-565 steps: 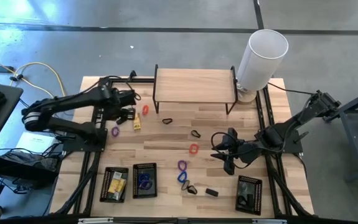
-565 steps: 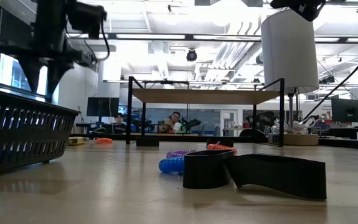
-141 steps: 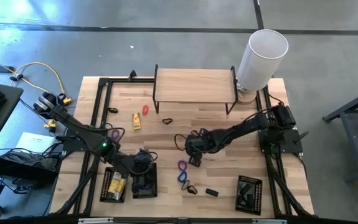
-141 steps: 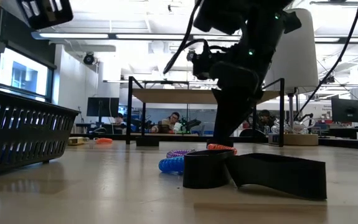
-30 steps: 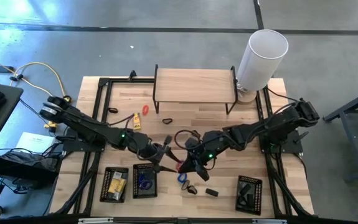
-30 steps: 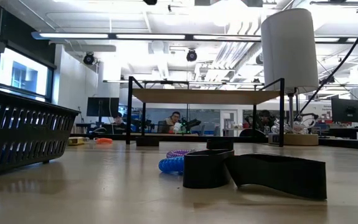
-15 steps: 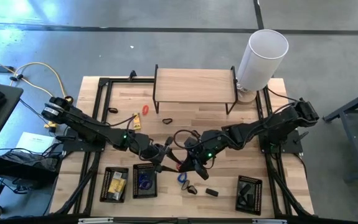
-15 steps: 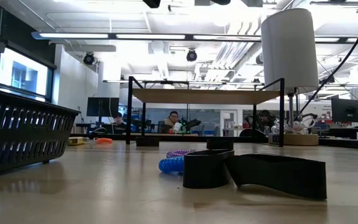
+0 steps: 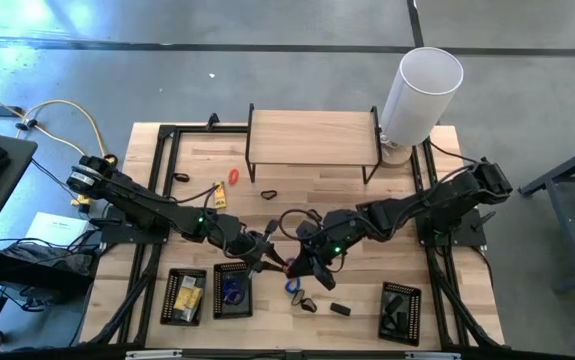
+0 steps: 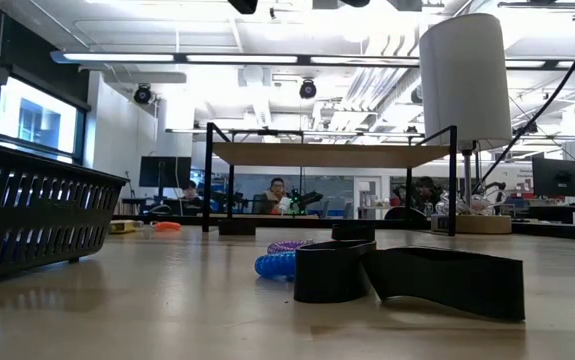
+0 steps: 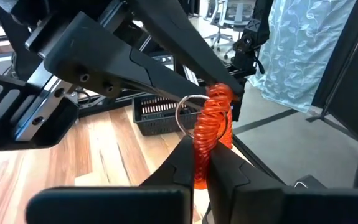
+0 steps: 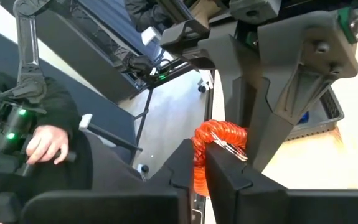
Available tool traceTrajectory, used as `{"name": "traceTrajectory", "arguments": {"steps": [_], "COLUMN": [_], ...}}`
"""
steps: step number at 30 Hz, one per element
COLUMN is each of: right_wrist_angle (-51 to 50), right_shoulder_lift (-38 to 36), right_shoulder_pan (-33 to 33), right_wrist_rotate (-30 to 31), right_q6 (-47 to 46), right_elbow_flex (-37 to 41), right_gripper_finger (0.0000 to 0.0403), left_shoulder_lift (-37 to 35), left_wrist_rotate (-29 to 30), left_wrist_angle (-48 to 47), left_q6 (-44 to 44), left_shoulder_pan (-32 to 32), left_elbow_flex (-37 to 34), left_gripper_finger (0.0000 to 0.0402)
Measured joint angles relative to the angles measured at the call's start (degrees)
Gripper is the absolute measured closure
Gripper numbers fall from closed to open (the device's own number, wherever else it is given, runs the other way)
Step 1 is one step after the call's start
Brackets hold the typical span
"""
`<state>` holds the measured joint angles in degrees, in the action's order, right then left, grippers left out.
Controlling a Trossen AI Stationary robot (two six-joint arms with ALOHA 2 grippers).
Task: Pick & Place Office Desk Supplies
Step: Put the orange spring key chain into the middle black basket
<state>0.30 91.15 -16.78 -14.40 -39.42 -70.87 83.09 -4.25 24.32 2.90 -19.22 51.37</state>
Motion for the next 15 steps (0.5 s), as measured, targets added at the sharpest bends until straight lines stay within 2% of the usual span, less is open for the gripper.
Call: {"name": "traceTrajectory", "arguments": {"steps": [4, 9, 12, 15], "right_wrist_angle": [-0.02, 0.03, 0.37, 0.37], "right_shoulder_lift": [0.0, 0.0, 0.0, 0.0], "right_shoulder_pan": [-0.59, -1.38, -2.15, -2.41], "right_wrist_rotate": [1.43, 3.61, 5.49, 5.57], "right_q6": [-1.75, -2.79, -2.58, -2.42], "right_elbow_flex": [0.0, 0.02, 0.02, 0.02], "right_gripper_finger": [0.0337, 0.026, 0.0217, 0.0187], "left_shoulder_lift": [0.0, -0.72, -2.54, -4.59], "left_wrist_rotate": [0.0, 0.38, 3.67, 8.7], "left_wrist_angle": [-1.07, -4.92, -12.49, -24.61], "left_q6": [-1.83, -6.79, -8.92, -9.9], "left_shoulder_pan": [-0.12, -0.81, -2.39, -4.91], "left_elbow_flex": [0.0, 0.0, 1.04, 4.67], "left_gripper_finger": [0.0396, 0.0398, 0.0398, 0.0398]}}
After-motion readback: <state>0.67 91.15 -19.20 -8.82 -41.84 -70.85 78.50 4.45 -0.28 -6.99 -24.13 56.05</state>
